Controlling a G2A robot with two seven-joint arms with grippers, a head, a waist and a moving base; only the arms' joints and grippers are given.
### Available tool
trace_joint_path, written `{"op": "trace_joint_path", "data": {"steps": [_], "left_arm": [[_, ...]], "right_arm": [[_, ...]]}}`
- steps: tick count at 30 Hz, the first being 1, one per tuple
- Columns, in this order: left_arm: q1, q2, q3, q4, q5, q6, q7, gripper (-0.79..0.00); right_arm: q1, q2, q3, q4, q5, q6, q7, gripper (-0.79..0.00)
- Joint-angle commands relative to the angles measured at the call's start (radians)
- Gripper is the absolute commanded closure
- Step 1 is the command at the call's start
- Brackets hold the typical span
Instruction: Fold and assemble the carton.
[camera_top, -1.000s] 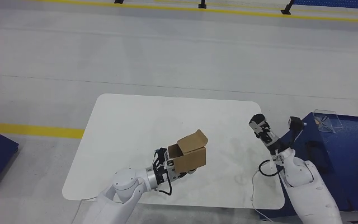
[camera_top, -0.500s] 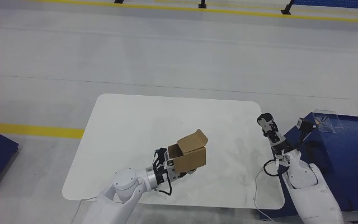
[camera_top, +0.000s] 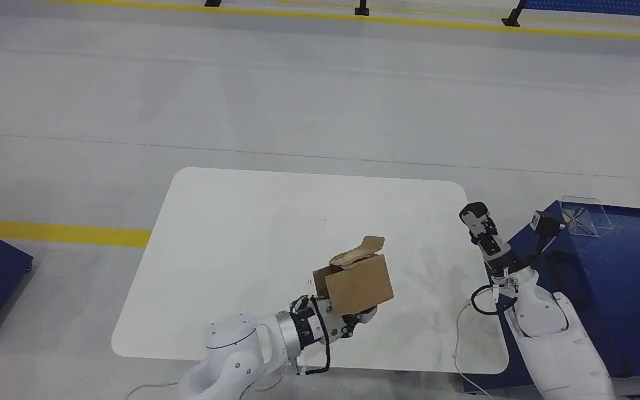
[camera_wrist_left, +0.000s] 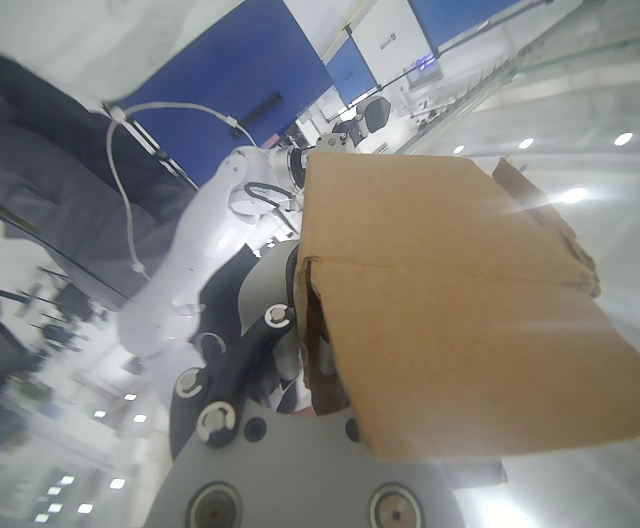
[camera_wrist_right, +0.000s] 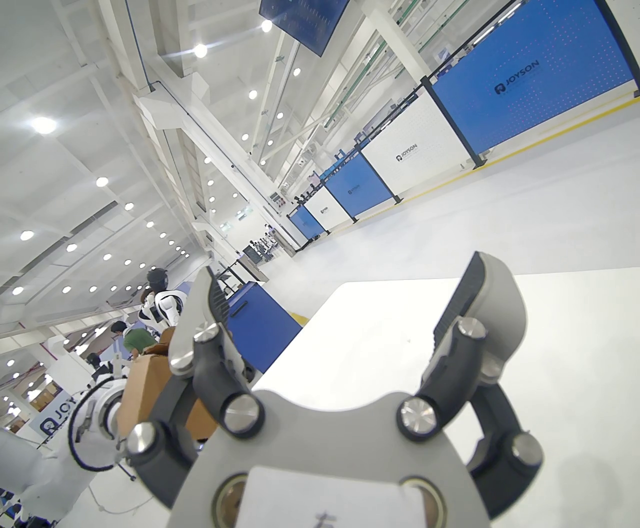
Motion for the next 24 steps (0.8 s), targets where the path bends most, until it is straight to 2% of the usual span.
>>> {"op": "trace_joint_path", "data": {"steps": [1,4,5,7,10,14,18,24], "left_arm": [[-0.012,-0.016,0.017,-0.008,-0.204,-0.102,0.297,0.0],[-0.041,-0.038,0.063,0.009,-0.332,-0.225,0.608,0.0],[-0.069,-0.043,0.075,0.018,-0.303,-0.258,0.722,0.0],[-0.097,-0.056,0.105,0.037,-0.331,-0.325,0.85,0.0],[-0.149,-0.069,0.137,0.091,-0.323,-0.378,1.031,0.0],[-0.207,-0.088,0.192,0.15,-0.293,-0.416,1.112,0.0],[-0.258,-0.117,0.283,0.293,-0.253,-0.456,1.126,0.0],[-0.328,-0.163,0.349,0.414,-0.287,-0.498,1.1,0.0]], "right_arm": [[0.0,0.0,0.0,0.0,0.0,0.0,0.0,-0.785],[0.0,0.0,0.0,0.0,0.0,0.0,0.0,-0.785],[0.0,0.0,0.0,0.0,0.0,0.0,0.0,-0.785],[0.0,0.0,0.0,0.0,0.0,0.0,0.0,-0.785],[0.0,0.0,0.0,0.0,0.0,0.0,0.0,-0.785],[0.0,0.0,0.0,0.0,0.0,0.0,0.0,-0.785],[0.0,0.0,0.0,0.0,0.0,0.0,0.0,-0.785],[0.0,0.0,0.0,0.0,0.0,0.0,0.0,-0.785]]}}
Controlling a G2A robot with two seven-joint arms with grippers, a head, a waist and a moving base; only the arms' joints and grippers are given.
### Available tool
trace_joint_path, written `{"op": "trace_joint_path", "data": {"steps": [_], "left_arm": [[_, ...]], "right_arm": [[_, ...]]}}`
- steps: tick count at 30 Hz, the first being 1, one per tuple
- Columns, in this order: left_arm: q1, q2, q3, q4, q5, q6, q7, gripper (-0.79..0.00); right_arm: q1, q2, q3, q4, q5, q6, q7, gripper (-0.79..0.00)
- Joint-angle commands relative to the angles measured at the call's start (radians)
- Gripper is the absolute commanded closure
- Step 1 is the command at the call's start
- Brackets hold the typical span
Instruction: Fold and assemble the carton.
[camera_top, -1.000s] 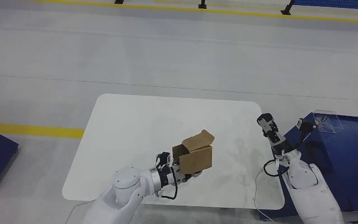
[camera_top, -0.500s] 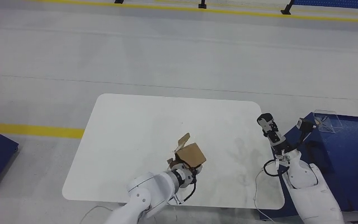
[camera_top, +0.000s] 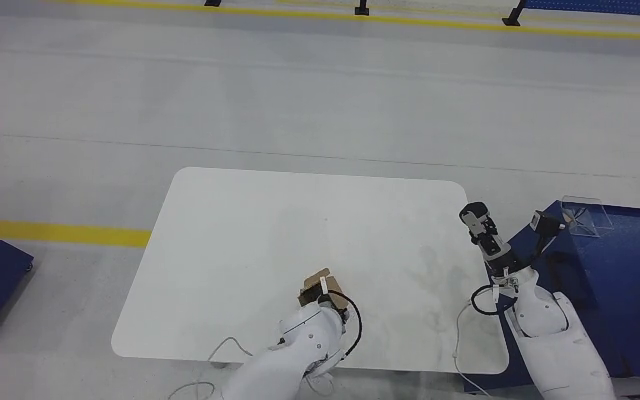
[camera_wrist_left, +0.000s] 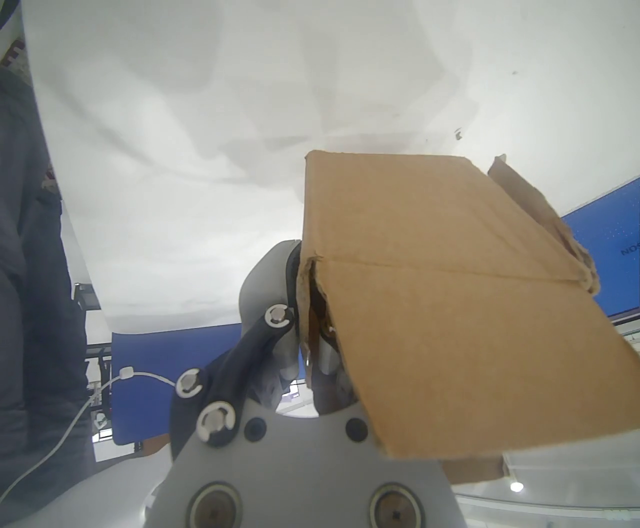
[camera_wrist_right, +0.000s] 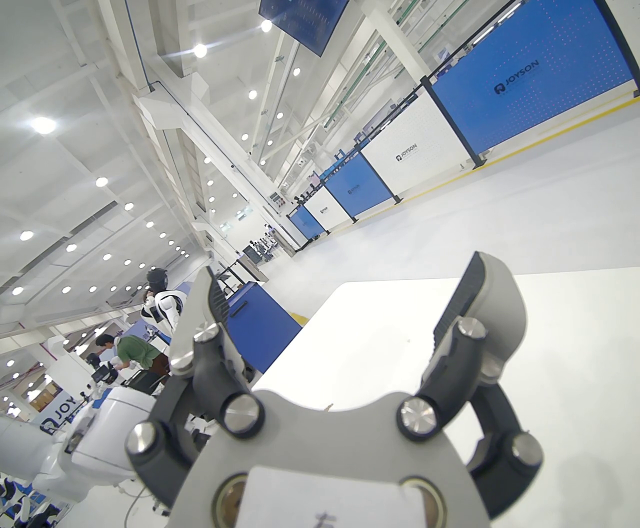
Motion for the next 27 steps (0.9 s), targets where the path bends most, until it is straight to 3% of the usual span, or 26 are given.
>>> {"op": "trace_joint_path", "data": {"steps": [1,5,6,7,8,11,15,18,22,24,27], "left_arm": [[-0.023,-0.012,0.008,0.047,-0.015,-0.002,-0.011,0.0],[-0.061,-0.036,0.019,0.131,-0.048,-0.01,-0.041,0.0],[-0.068,-0.041,0.02,0.149,-0.04,-0.02,-0.049,-0.246],[-0.074,-0.045,0.021,0.163,-0.038,-0.024,-0.057,-0.554],[-0.078,-0.049,0.021,0.175,-0.039,-0.026,-0.065,-0.785],[-0.084,-0.057,0.019,0.183,-0.027,-0.031,-0.104,-0.785],[-0.045,-0.048,-0.004,0.089,0.059,-0.065,-0.18,-0.785],[0.04,-0.026,-0.043,-0.036,0.127,-0.069,-0.206,-0.785],[0.187,0.018,-0.1,-0.269,0.279,-0.004,-0.275,-0.785],[0.251,0.044,-0.136,-0.378,0.377,0.067,-0.377,-0.785],[0.338,0.08,-0.213,-0.449,0.502,0.135,-0.552,-0.785]], "right_arm": [[0.0,0.0,0.0,0.0,0.0,0.0,0.0,-0.785],[0.0,0.0,0.0,0.0,0.0,0.0,0.0,-0.785],[0.0,0.0,0.0,0.0,0.0,0.0,0.0,-0.785],[0.0,0.0,0.0,0.0,0.0,0.0,0.0,-0.785],[0.0,0.0,0.0,0.0,0.0,0.0,0.0,-0.785],[0.0,0.0,0.0,0.0,0.0,0.0,0.0,-0.785],[0.0,0.0,0.0,0.0,0.0,0.0,0.0,-0.785],[0.0,0.0,0.0,0.0,0.0,0.0,0.0,-0.785],[0.0,0.0,0.0,0.0,0.0,0.0,0.0,-0.785],[0.0,0.0,0.0,0.0,0.0,0.0,0.0,-0.785],[0.0,0.0,0.0,0.0,0.0,0.0,0.0,-0.785]]}}
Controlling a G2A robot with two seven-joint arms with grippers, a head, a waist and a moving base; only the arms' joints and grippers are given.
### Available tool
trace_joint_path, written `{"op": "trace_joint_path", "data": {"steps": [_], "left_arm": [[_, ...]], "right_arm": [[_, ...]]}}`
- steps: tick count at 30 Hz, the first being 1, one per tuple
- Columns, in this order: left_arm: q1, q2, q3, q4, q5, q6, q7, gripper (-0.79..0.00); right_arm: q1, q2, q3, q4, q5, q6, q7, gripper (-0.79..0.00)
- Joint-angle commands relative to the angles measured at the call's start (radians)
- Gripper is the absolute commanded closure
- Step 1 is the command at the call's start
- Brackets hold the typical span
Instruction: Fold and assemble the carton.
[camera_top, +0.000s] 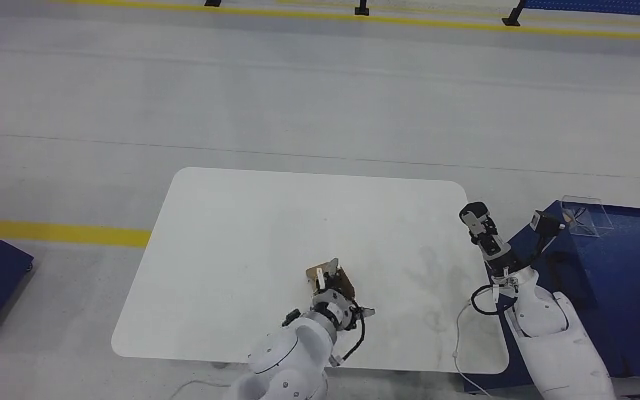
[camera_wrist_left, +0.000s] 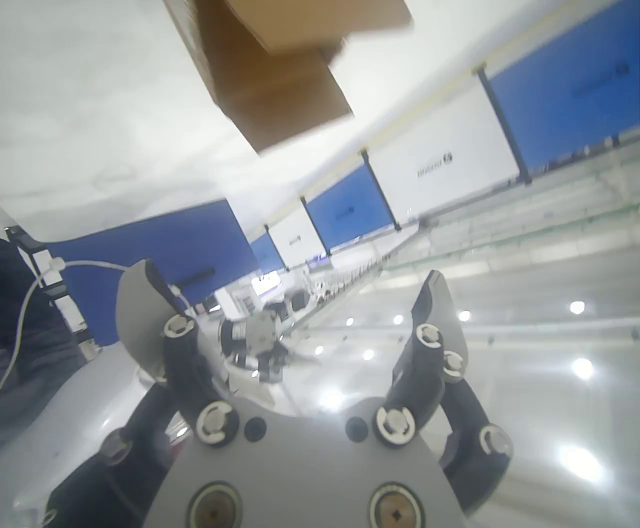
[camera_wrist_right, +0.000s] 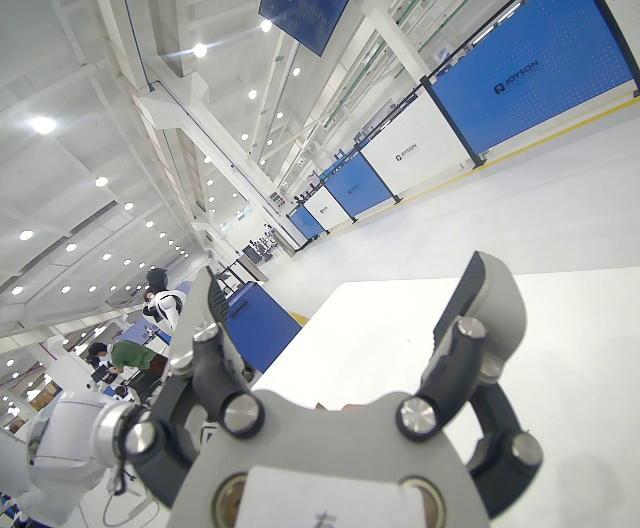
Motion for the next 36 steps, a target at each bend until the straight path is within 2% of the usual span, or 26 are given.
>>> {"op": "trace_joint_path", "data": {"steps": [1,3,4,24,27,30,33,36], "left_arm": [[0.059,0.021,-0.053,-0.03,0.069,0.04,-0.137,-0.785],[0.089,0.04,-0.092,-0.035,0.104,0.099,-0.299,-0.785],[0.106,0.047,-0.105,-0.02,0.087,0.13,-0.417,-0.785],[0.106,0.047,-0.105,-0.02,0.087,0.13,-0.417,-0.785],[0.106,0.049,-0.108,-0.021,0.109,0.133,-0.417,-0.785],[0.107,0.07,-0.117,-0.083,0.356,0.236,-0.337,-0.785],[0.159,0.091,-0.078,-0.166,0.701,0.354,-0.174,-0.785],[0.174,0.096,-0.062,-0.152,0.792,0.59,-0.099,-0.785]], "right_arm": [[0.0,0.0,0.0,0.0,0.0,0.0,0.0,-0.785],[0.0,0.0,0.0,0.0,0.0,0.0,0.0,-0.785],[0.0,0.0,0.0,0.0,0.0,0.0,0.0,-0.785],[0.0,0.0,0.0,0.0,0.0,0.0,0.0,-0.785],[-0.014,-0.001,0.002,-0.032,-0.087,0.038,-0.016,-0.785],[-0.052,-0.004,-0.006,-0.107,-0.251,0.1,-0.058,-0.785],[-0.078,-0.006,-0.027,-0.159,-0.372,0.145,-0.052,-0.785],[-0.091,-0.008,-0.049,-0.197,-0.471,0.181,-0.035,-0.785]]}}
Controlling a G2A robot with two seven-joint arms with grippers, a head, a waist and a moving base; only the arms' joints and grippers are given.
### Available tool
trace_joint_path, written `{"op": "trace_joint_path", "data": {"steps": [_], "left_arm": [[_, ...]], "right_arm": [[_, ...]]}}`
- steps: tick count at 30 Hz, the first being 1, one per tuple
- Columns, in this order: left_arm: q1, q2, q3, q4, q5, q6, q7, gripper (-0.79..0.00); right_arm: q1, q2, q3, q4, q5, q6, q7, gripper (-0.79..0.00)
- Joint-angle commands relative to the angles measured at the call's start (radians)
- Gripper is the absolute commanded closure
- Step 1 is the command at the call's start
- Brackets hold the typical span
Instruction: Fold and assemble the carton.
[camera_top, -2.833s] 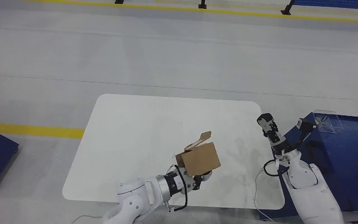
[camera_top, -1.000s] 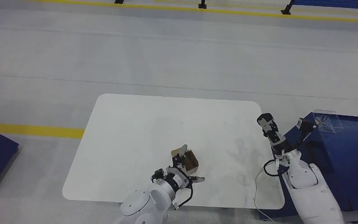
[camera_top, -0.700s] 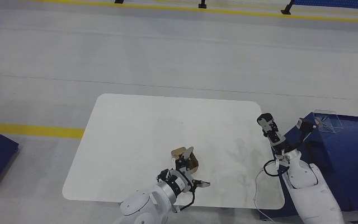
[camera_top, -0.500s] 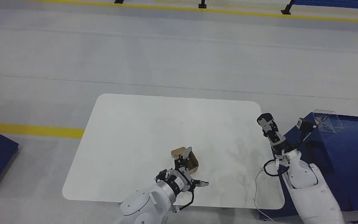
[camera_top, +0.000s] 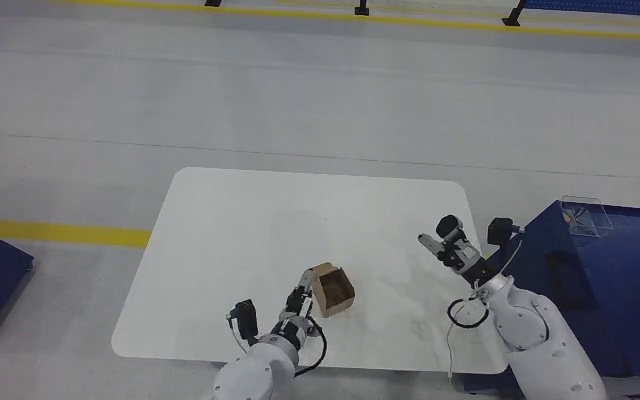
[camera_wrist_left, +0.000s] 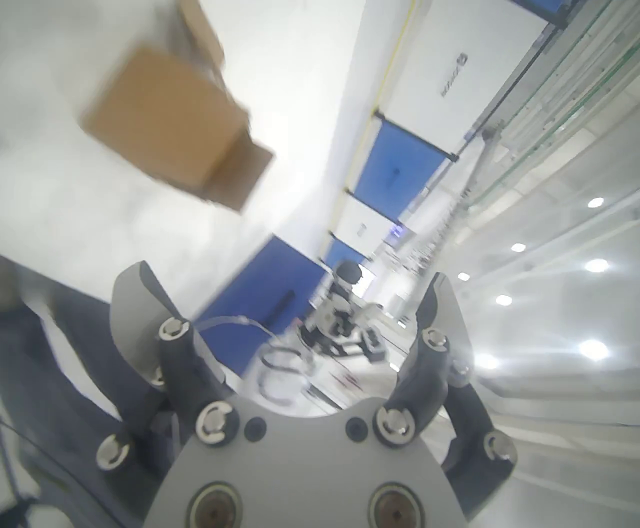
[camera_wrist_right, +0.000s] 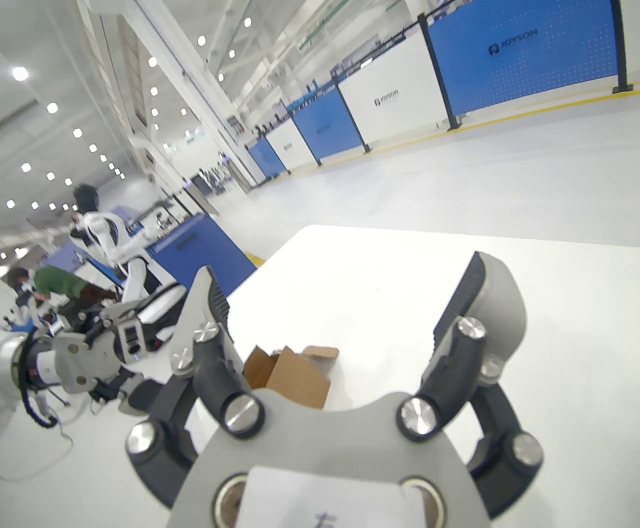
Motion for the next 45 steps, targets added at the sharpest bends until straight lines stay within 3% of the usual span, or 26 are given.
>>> {"op": "trace_joint_path", "data": {"steps": [1,2,7,11,15,20,32,45], "left_arm": [[-0.009,-0.002,-0.003,0.028,0.068,0.17,0.054,-0.785],[-0.016,-0.005,-0.001,0.063,0.08,0.228,0.077,-0.785],[-0.037,-0.018,0.034,0.165,0.069,0.228,0.114,-0.785],[-0.076,-0.024,0.05,0.21,0.043,0.228,0.095,-0.785],[-0.144,-0.041,0.09,0.27,0.03,0.228,0.073,-0.785],[-0.227,-0.067,0.149,0.386,0.065,0.228,0.117,-0.785],[-0.351,-0.112,0.236,0.528,0.046,0.228,0.088,-0.785],[-0.407,-0.147,0.28,0.641,-0.013,0.228,0.11,-0.785]], "right_arm": [[-0.007,-0.002,-0.016,-0.021,-0.069,0.027,0.002,-0.785],[-0.01,-0.003,-0.029,-0.033,-0.107,0.039,0.006,-0.785],[0.003,-0.018,-0.123,-0.05,-0.258,0.112,0.003,-0.785],[0.061,-0.044,-0.243,-0.007,-0.388,0.29,0.053,-0.785],[0.12,-0.071,-0.351,0.048,-0.479,0.386,0.069,-0.785],[0.162,-0.094,-0.415,0.096,-0.48,0.408,0.076,-0.785],[0.184,-0.119,-0.459,0.143,-0.498,0.43,0.086,-0.785],[0.199,-0.135,-0.458,0.167,-0.519,0.451,0.05,-0.785]]}}
